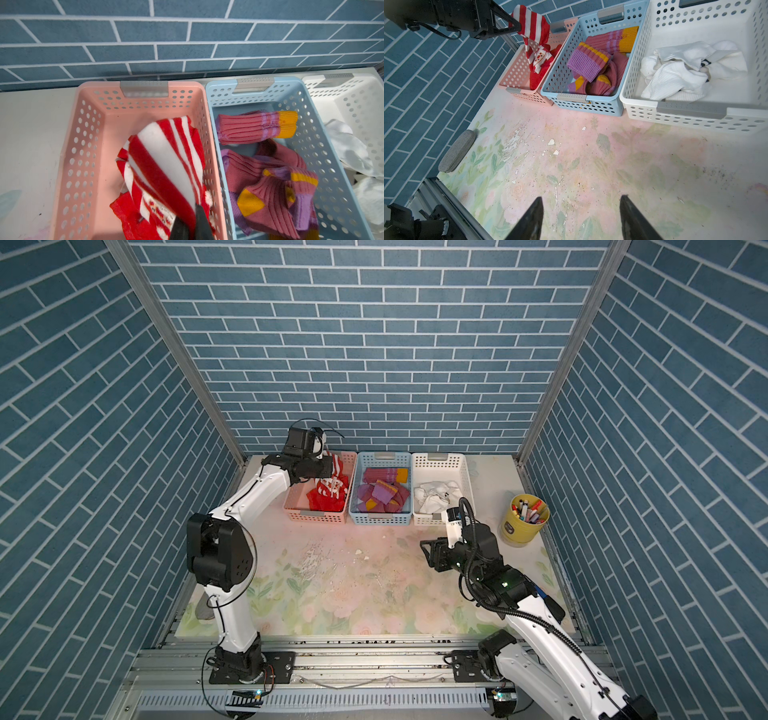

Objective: Sort the socks into the basket by color
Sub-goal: Place the sock in the bin.

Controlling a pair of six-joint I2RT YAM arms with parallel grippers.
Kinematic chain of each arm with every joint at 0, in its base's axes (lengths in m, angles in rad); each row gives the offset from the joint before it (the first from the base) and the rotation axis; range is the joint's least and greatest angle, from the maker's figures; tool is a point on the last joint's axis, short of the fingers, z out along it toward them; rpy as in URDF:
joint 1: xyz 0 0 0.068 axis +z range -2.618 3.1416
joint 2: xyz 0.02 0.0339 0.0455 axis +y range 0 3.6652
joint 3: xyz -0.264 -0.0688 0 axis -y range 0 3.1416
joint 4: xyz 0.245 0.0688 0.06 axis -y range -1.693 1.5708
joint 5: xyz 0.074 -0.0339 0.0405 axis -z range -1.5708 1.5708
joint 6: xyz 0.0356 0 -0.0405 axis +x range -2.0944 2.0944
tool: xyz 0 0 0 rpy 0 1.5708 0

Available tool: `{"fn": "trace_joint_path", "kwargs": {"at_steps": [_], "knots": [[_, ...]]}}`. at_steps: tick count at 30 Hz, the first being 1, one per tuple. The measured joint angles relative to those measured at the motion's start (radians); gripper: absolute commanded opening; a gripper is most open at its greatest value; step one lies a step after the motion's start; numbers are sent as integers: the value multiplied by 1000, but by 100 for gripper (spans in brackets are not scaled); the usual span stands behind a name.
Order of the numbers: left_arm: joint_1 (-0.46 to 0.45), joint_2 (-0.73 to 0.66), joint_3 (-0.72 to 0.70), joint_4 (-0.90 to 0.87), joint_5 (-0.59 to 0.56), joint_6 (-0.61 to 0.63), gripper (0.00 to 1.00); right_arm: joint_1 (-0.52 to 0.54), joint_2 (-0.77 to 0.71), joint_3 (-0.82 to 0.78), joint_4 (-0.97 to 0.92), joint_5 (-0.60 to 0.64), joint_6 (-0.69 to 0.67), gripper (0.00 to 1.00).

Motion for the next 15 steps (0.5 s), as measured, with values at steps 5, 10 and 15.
{"fn": "trace_joint_path", "kwargs": {"at_steps": [5,10,15], "knots": [[18,69,14,-22,18,-3,6,0,-1,0,-7,2,0,59],[16,124,14,-25,29,-14,5,0,-6,0,-17,2,0,59],[17,167,15,-26,11,-31,3,0,-16,0,-32,5,0,58]]}}
